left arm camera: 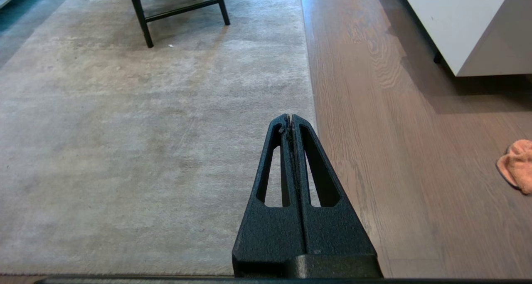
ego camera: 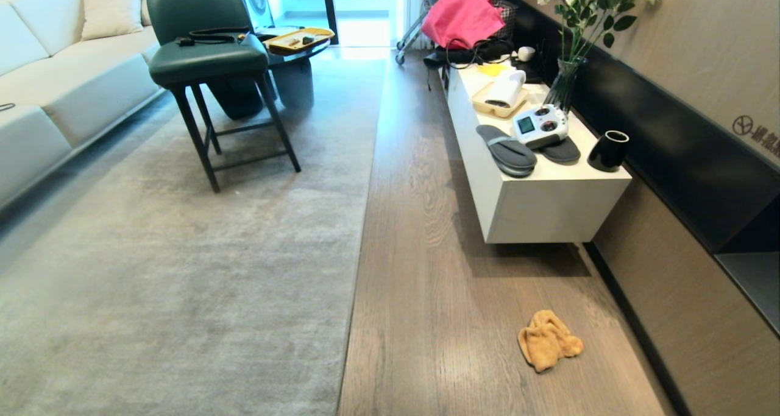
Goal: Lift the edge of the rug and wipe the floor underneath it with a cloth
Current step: Pick up the rag
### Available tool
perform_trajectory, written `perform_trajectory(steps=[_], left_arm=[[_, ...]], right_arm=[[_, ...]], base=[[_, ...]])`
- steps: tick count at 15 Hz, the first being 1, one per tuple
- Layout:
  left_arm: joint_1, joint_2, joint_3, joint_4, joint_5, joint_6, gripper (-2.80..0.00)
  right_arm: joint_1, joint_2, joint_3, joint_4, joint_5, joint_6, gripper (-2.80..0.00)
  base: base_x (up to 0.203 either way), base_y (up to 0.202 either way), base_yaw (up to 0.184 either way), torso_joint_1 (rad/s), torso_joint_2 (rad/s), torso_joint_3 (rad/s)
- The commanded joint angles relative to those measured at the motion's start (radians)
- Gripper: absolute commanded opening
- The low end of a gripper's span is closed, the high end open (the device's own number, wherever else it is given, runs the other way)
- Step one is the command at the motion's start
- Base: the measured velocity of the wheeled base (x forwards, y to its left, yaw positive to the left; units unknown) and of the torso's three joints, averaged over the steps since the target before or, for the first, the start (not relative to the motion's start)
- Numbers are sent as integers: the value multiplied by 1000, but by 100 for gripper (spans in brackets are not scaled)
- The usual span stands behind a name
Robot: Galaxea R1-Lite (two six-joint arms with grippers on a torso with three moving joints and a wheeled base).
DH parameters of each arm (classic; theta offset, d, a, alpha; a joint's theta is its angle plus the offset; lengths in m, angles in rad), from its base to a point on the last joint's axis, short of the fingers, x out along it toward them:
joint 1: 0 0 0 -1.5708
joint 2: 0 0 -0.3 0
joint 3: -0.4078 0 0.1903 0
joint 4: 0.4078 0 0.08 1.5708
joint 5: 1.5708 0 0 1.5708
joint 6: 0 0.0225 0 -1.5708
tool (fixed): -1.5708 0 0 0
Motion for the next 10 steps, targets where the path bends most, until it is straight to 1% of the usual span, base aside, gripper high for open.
perform_trajectory(steps=[1, 10], left_arm=[[0, 0, 0, 0, 0, 1, -280], [0, 0, 0, 0, 0, 2, -280]], right_arm=[[0, 1, 0, 0, 0, 0, -280], [0, 1, 0, 0, 0, -1, -280]], base=[[0, 0, 0, 0, 0, 0], [0, 0, 0, 0, 0, 0]])
